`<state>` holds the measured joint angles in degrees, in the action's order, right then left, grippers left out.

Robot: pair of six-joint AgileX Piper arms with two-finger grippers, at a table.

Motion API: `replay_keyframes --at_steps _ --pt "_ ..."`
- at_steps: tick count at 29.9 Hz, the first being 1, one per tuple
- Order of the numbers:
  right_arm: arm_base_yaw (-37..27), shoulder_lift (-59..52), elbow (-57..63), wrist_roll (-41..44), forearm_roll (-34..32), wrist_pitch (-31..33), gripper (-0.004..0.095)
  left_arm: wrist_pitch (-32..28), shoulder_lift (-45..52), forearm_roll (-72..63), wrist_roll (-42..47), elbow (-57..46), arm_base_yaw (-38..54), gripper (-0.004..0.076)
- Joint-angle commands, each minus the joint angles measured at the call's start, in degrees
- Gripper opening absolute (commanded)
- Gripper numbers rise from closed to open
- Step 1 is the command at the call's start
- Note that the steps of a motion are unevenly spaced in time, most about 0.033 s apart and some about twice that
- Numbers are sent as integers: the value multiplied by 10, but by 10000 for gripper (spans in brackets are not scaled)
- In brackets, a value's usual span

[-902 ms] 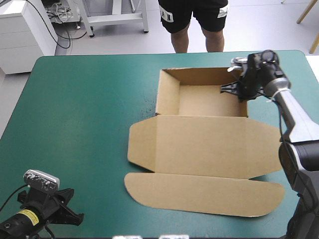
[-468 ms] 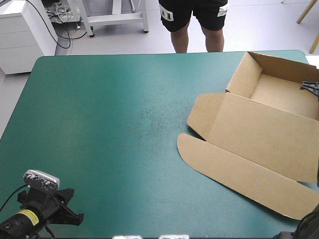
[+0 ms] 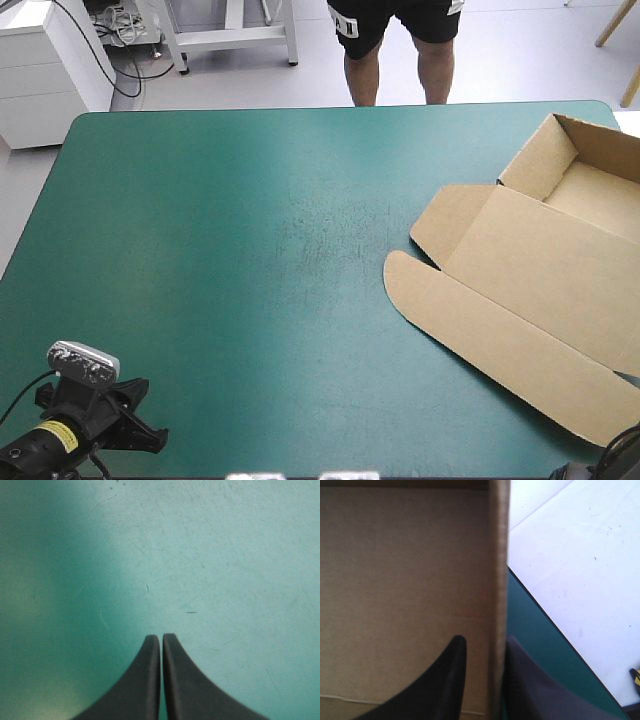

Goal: Fold the box

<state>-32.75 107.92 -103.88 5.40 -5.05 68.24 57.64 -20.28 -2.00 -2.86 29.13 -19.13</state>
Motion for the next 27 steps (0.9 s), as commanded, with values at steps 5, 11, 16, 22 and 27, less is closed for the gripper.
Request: replay_keyframes --at_steps 5,11,16,22,27 --pt "-3 -37 -20 1 -5 -12 442 -32 -4 -6 0 16 -3 -8" --pt "-3 -58 -18 -28 2 -12 442 -32 -4 -6 0 16 -3 -8" --pt "-3 -100 -5 -67 18 -12 438 -32 -4 -6 0 16 -3 -8" --pt "-3 -170 39 -90 46 -12 145 -32 -4 -6 0 16 -3 -8" --pt "-1 -251 108 -112 72 -12 -10 -32 -4 -6 -4 16 -3 -8"
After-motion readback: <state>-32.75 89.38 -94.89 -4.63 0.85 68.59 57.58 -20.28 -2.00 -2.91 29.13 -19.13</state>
